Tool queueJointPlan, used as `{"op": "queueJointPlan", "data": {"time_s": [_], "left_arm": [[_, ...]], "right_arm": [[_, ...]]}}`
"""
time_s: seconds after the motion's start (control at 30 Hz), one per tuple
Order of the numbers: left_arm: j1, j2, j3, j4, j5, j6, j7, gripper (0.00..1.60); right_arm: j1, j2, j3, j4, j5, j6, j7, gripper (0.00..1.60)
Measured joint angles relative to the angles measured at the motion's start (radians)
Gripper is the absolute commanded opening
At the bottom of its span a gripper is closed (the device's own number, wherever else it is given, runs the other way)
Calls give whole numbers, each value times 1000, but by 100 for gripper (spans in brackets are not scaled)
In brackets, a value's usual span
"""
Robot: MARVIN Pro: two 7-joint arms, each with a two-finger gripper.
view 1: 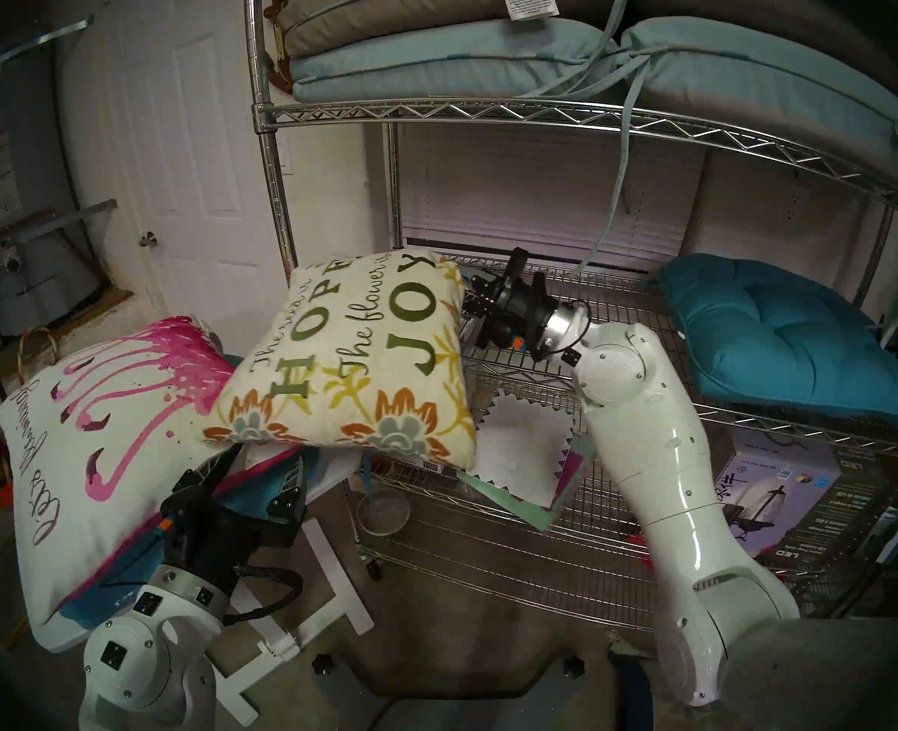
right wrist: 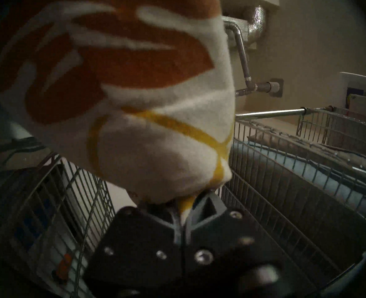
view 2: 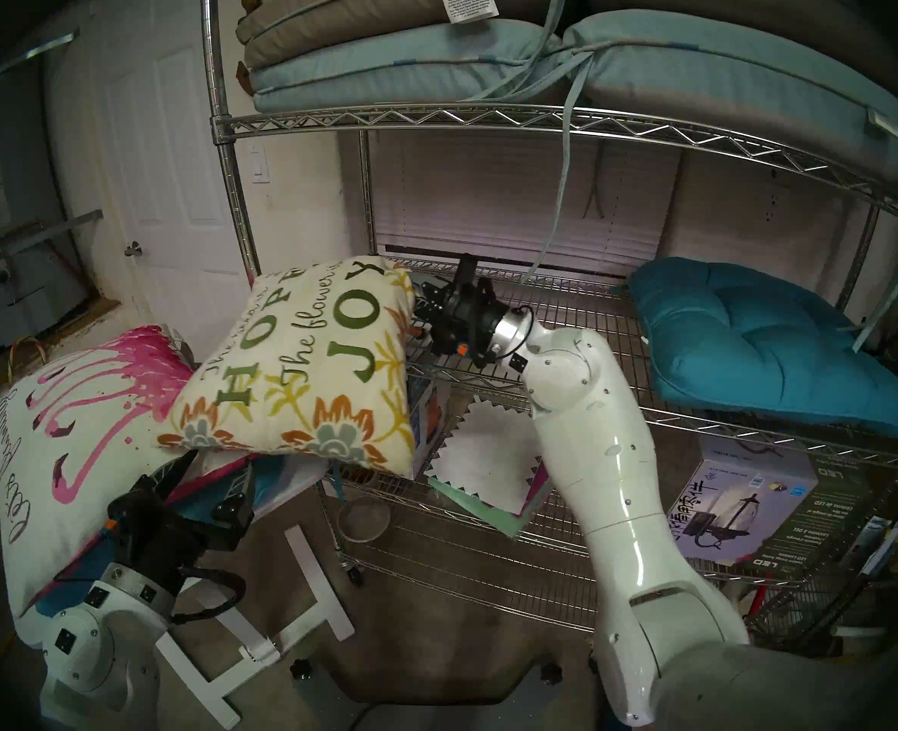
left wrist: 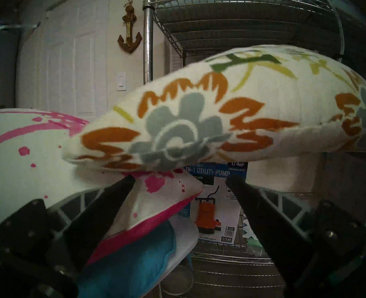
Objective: Put cushion on the shelf
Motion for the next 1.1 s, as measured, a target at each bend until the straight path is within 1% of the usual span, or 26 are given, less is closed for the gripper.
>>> {"op": "queueJointPlan", "data": {"time_s": [0.33,0.6,0.83,1.1], "left_arm": [[0,0,0,0,0,0,0,160],[0,0,0,0,0,0,0,160],[0,0,0,0,0,0,0,160],[0,0,0,0,0,0,0,160]], "right_arm": [[16,46,65,0,63,25,92,0],[48,71,101,19,89,31,133,0],[92,101,142,87,102,31,156,0],[140,137,180,155,104,12,160,0]]}}
